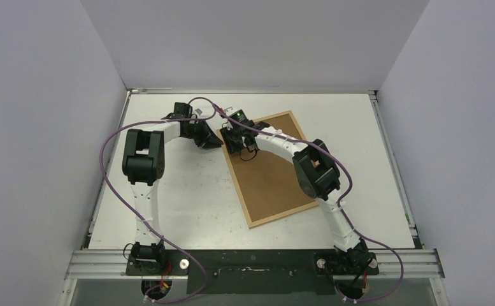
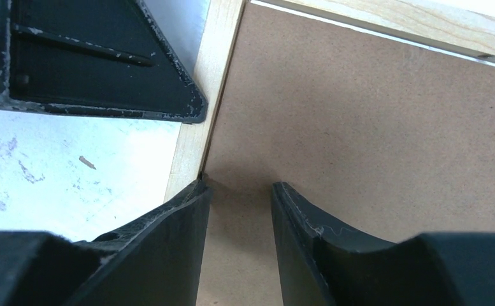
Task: Put the photo into the frame
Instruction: Install the photo frame at the center of the board.
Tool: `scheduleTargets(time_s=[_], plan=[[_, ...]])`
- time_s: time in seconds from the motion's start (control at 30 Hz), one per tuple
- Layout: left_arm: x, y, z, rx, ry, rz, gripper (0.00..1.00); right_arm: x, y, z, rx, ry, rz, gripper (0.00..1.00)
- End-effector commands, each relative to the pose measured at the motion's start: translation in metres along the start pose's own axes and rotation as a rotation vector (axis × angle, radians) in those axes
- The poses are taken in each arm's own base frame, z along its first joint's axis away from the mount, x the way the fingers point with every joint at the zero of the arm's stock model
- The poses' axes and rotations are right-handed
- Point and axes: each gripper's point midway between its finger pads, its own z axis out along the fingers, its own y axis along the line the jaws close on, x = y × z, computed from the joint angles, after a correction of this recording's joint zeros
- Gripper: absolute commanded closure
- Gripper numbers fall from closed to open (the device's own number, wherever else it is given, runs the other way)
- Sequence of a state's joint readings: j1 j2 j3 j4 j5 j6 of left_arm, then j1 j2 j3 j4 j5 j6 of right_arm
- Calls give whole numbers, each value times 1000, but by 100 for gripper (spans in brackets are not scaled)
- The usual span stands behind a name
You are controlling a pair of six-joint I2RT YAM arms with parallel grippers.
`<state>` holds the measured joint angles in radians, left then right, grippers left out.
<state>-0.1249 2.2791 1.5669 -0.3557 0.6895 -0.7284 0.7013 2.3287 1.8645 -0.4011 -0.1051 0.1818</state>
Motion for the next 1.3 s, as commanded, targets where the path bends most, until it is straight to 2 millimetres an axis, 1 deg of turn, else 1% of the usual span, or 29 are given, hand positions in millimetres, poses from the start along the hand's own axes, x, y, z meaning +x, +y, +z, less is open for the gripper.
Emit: scheduleTargets(time_s=[0.0,0.13,0.27,0.4,0.5,0.8,0.9,1.03,1.13,1.27], plan=[[37,85,27,-279,78,-78,85,23,-20,-13,53,81,91,57],[38,86,27,-282,79,-80,85,3,-18,-24,47,30,97,57],[38,85,27,-282,80,-79,85,0,-16,-20,30,32,104,56],[39,86,27,-286,80,-79,85,1,-13,-16,23,39,107,50],[40,87,27,-288,83,-80,85,3,-13,-13,20,47,114,48],[42,89,29,-290,91,-81,86,10,-15,-7,25,68,161,45],[42,89,30,-290,91,-82,86,11,-18,-5,44,75,172,44],[42,89,31,-289,92,-81,86,17,-25,-3,82,97,176,44],[43,89,32,-282,96,-81,86,22,-24,0,86,114,185,44],[45,91,33,-279,101,-86,86,23,-23,2,84,115,198,43]])
